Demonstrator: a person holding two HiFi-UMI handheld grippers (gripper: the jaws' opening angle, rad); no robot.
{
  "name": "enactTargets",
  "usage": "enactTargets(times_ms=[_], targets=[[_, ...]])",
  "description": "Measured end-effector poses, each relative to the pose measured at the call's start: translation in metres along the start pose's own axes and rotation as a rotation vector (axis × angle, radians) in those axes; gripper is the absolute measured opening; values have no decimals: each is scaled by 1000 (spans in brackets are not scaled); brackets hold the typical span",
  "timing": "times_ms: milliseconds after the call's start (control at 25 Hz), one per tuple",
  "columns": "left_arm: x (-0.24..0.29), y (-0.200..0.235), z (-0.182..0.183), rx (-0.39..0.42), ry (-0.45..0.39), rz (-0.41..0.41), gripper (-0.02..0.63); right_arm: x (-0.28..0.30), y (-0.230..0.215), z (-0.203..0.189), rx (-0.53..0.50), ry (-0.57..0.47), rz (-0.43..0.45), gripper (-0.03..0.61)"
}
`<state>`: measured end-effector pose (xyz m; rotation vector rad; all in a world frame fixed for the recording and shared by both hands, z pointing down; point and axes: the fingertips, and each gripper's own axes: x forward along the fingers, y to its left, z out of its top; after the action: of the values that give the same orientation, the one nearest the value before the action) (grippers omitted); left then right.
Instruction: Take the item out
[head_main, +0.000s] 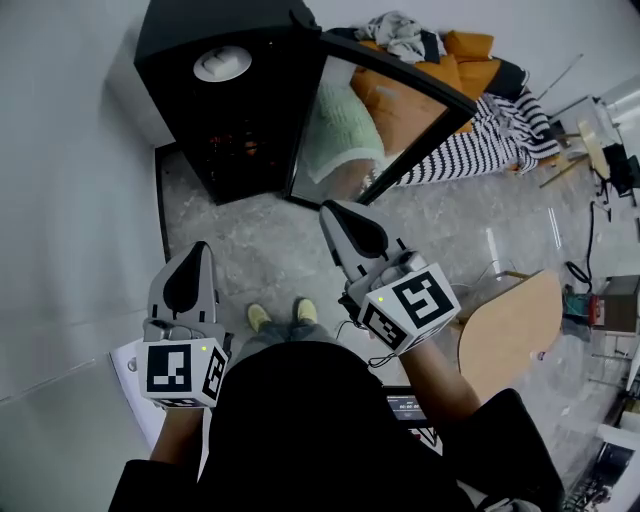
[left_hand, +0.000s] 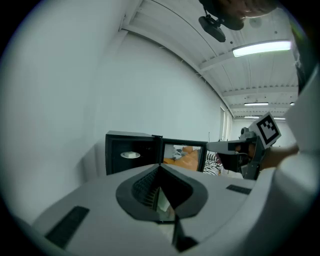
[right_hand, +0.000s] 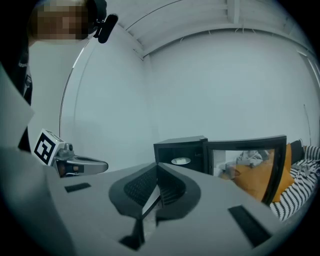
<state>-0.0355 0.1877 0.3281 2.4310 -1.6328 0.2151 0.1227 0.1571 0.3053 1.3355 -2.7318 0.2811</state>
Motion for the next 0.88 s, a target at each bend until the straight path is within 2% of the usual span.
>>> enactTargets(times_ms=[680, 880], targets=[[2, 18, 1, -1, -6, -13, 8, 14, 7, 0, 21, -2, -9, 8], [-2, 32, 1, -6, -12, -2, 8, 23, 18, 1, 5, 5, 12, 8]])
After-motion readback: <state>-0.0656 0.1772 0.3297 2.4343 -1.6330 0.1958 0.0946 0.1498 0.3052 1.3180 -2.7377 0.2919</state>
